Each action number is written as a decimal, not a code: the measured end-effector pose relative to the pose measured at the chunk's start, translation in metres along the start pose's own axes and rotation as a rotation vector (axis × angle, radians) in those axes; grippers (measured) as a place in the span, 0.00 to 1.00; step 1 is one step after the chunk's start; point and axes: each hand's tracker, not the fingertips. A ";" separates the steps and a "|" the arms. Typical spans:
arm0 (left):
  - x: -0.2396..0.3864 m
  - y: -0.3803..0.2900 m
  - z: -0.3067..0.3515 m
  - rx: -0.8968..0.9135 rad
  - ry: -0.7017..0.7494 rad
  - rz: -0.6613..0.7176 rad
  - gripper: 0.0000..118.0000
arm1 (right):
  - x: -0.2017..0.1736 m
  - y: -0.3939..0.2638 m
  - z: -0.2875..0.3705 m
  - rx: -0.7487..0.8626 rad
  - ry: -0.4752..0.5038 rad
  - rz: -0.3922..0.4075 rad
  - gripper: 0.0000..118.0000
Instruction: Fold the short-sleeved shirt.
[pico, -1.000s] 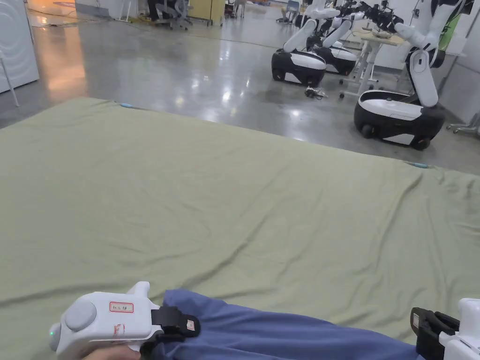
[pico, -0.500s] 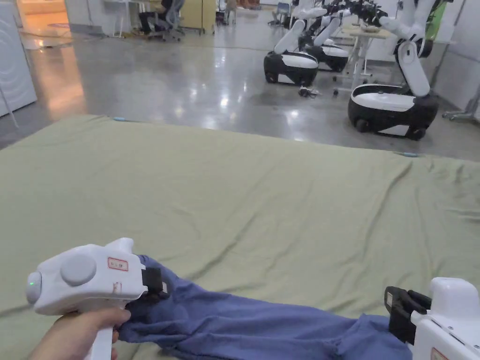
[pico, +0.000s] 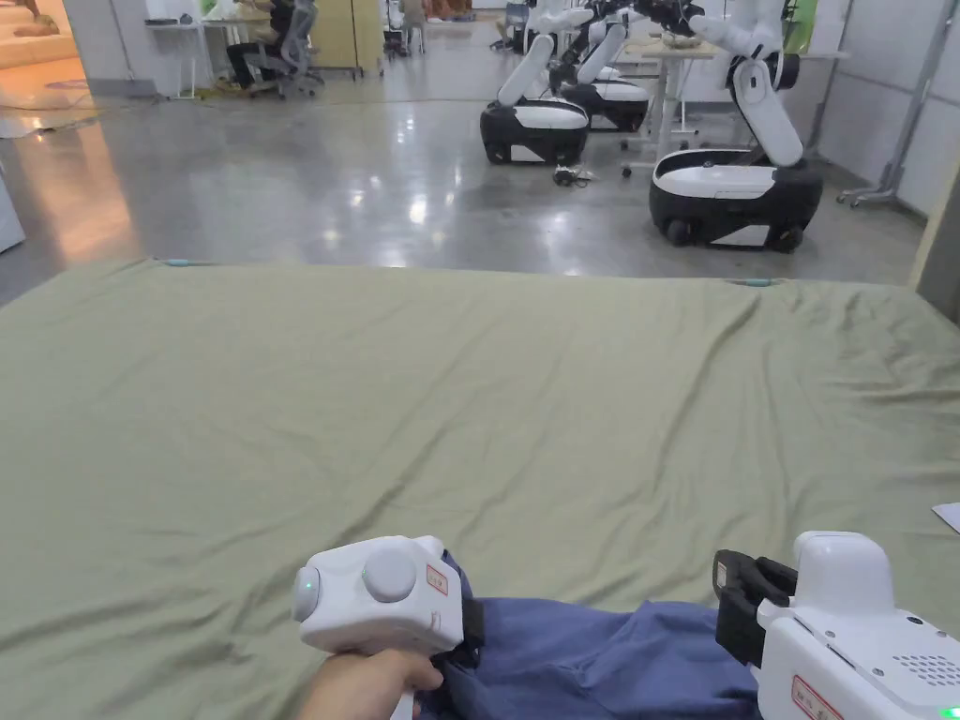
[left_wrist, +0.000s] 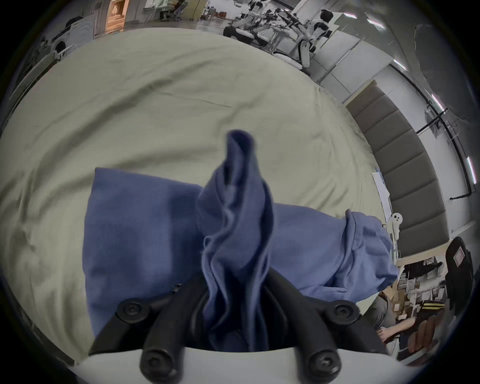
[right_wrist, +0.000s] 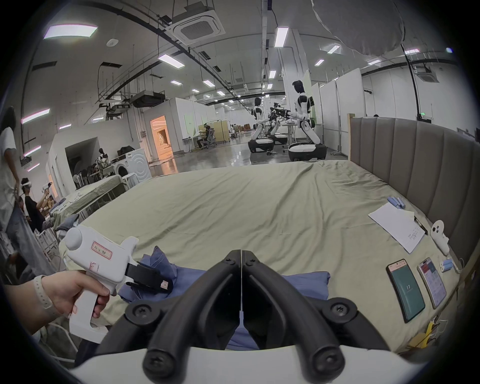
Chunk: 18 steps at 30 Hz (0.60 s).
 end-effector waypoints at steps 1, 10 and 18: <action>0.002 0.000 0.008 0.020 -0.019 -0.016 0.29 | 0.002 0.000 0.000 0.001 0.000 -0.002 0.01; -0.026 -0.008 0.125 0.302 0.040 -0.151 0.62 | 0.008 -0.002 -0.004 -0.025 0.020 -0.009 0.01; -0.018 -0.001 0.035 0.025 0.016 -0.132 0.15 | 0.010 -0.008 -0.003 -0.038 0.022 -0.041 0.01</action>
